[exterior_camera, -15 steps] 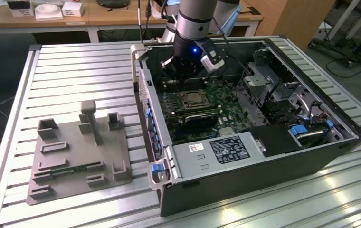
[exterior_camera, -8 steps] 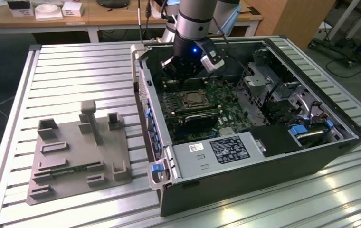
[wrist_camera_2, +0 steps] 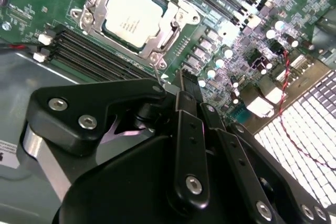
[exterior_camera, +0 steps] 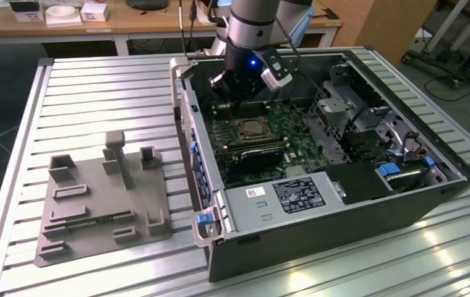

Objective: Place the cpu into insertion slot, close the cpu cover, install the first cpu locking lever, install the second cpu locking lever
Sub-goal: 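Install the first cpu locking lever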

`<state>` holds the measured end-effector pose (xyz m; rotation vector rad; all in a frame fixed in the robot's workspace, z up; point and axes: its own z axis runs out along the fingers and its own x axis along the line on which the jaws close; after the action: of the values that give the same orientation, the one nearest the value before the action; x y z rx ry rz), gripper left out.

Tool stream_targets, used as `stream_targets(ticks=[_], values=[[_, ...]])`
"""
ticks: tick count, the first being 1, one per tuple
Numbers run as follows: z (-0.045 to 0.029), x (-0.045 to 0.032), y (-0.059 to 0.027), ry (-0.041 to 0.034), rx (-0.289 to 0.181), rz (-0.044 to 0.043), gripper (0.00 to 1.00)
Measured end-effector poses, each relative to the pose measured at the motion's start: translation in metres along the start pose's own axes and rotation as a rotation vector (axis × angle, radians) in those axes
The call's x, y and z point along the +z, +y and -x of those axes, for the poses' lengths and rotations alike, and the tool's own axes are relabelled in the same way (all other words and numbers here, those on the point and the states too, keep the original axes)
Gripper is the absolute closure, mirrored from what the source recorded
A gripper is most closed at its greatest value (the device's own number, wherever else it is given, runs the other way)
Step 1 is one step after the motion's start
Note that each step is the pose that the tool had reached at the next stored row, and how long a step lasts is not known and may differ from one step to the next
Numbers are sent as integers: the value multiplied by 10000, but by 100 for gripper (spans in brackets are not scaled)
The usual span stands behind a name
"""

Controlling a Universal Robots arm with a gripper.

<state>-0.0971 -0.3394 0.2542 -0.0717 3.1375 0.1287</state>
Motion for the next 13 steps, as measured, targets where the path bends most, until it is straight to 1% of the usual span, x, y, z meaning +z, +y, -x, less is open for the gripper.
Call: stream_targets(ticks=[2,4,9,13], values=[[-44,3,2,-69,-7,-4,89],[-74,4,7,-106,-15,-6,89],[-152,8,49,-147,-20,-7,89],[-163,13,104,-162,-19,-8,89]])
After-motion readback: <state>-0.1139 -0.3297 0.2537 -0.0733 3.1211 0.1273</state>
